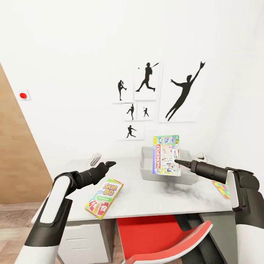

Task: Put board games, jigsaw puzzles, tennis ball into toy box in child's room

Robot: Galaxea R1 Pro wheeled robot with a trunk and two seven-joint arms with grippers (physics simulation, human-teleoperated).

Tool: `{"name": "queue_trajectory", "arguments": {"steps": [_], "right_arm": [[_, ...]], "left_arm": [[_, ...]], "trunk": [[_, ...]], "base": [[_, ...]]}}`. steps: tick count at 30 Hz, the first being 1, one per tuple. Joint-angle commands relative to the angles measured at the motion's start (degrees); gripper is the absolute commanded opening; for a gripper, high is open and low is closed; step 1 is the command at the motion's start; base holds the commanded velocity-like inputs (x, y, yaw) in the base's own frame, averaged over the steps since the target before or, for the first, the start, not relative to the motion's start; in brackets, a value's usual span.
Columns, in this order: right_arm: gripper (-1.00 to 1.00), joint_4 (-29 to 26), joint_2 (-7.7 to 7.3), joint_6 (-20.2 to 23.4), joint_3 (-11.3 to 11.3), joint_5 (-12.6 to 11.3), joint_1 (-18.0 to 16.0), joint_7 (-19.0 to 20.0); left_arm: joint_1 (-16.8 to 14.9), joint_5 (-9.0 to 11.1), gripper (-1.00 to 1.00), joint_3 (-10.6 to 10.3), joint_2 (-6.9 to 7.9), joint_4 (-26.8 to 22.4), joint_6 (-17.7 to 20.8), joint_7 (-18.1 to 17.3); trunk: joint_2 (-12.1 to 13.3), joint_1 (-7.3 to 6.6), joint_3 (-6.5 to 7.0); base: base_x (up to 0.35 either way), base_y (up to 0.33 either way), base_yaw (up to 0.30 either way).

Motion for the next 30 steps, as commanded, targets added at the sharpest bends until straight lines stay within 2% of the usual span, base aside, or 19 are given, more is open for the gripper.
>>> {"name": "queue_trajectory", "arguments": {"steps": [1,9,25,30], "right_arm": [[-1.0,0.01,-0.01,0.46,-0.03,-0.35,-0.06,-0.07],[-1.0,0.01,-0.03,0.46,-0.05,-0.37,-0.05,-0.05],[-1.0,0.01,0.05,0.46,0.22,-0.21,-0.06,-0.06],[-1.0,0.01,0.01,0.46,0.22,-0.2,-0.05,-0.07]], "left_arm": [[-0.06,0.57,1.0,0.03,-0.02,-0.06,0.05,0.61],[-0.06,0.51,1.0,0.03,0.04,-0.06,-0.01,0.58],[-0.06,0.49,1.0,-0.05,0.01,-0.06,-0.04,0.58],[-0.06,0.55,1.0,-0.06,-0.06,-0.06,-0.04,0.58]], "trunk": [[-0.14,0.04,-0.14],[-0.14,0.04,-0.14],[-0.14,0.04,-0.14],[-0.14,0.04,-0.14]], "base": [[0.011,-0.009,-0.056],[0.076,-0.004,-0.026],[0.296,0.0,-0.003],[0.144,0.0,0.0]]}}
